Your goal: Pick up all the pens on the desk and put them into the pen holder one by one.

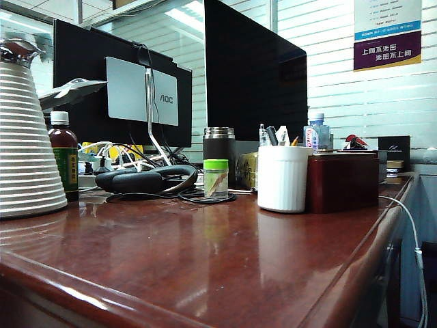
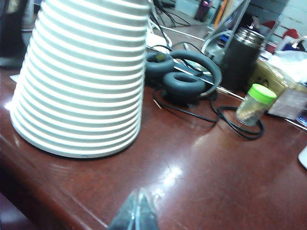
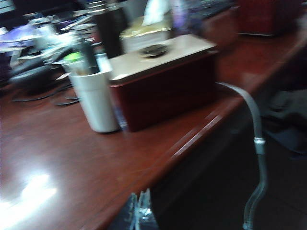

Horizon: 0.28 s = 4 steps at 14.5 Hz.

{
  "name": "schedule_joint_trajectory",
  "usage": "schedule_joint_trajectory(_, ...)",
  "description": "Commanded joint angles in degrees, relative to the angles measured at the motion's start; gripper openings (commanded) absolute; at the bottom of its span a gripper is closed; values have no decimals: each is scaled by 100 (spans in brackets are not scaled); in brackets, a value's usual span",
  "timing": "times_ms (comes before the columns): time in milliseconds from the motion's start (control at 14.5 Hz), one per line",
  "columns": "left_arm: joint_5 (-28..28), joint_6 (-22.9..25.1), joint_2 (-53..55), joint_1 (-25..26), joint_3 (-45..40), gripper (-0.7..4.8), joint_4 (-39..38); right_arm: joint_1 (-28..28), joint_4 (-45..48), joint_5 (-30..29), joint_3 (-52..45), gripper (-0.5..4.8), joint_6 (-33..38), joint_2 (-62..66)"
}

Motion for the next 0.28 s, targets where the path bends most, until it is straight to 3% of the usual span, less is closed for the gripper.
schedule_joint_trajectory(69, 7, 2, 2, 11, -4, 13, 59, -33, 103, -11, -31, -1, 11, -4)
schedule_joint_trajectory(275, 26, 2, 2, 11, -4, 13, 59, -35, 103, -9, -31, -1, 11, -4)
